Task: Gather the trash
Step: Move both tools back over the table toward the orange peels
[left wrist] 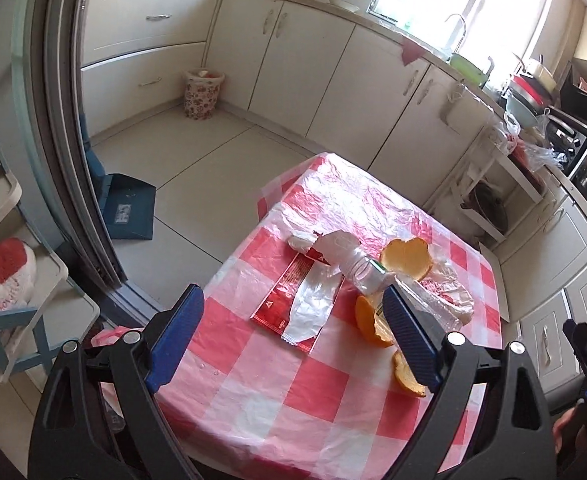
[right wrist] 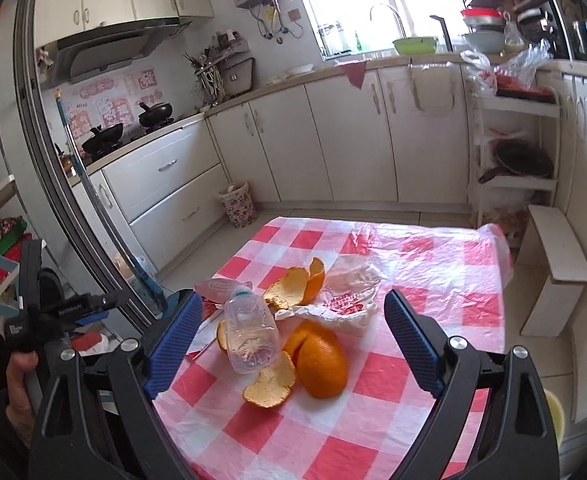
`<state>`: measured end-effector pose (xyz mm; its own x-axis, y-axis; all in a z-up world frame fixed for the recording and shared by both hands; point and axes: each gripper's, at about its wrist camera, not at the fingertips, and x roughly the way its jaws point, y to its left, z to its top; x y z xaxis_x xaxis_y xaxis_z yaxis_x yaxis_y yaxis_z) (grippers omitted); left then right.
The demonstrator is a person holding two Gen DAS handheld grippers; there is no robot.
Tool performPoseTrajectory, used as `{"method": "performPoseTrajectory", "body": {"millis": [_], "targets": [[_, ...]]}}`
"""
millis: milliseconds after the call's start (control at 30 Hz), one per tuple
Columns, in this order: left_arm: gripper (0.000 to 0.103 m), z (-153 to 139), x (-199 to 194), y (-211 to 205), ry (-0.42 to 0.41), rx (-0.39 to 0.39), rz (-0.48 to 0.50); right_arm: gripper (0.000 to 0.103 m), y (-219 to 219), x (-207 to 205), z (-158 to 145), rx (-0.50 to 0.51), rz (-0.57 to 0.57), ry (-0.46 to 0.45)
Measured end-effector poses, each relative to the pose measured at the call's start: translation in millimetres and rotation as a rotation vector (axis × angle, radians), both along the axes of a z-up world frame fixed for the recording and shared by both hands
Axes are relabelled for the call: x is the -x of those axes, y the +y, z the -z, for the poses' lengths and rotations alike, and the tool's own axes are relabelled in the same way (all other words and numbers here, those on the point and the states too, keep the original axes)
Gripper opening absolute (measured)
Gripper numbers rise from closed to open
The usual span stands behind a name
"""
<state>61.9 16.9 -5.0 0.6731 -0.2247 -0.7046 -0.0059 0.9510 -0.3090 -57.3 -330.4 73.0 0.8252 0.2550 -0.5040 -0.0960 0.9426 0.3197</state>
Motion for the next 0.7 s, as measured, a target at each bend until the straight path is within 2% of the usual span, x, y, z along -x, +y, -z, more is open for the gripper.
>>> {"method": "performPoseTrajectory", "body": {"millis": [167,300,533,633,700], "targets": [[0.087,2.5,-18.1,-5.5,0.036,-0.012,0.032,0.088,-14.2,-16.7,15.5,-0.132,0.062,0.086],[0.087,-1.1,-43.1,-22.7,0.022,-0.072,0.069,0.088,-29.4,-29.6,28.3,-0.279,0.095,0.133],[0.087,17.1,-94.6,-56.3,0.096,-0.145,0.137,0.088,-9.1,-77.2,36.9,-0.252,0.033,0.181],[0.087,31.3,-115.0,-62.1,0.132,-0.169,0.147,0.088,2.8,-106.5,51.7,-0.235,0.019,0.215],[0.087,44.2,-129.2,-61.0,0.18,-0.151,0.152,0.088,6.8,-128.3,67.8,-0.26,0.025,0.255]]}}
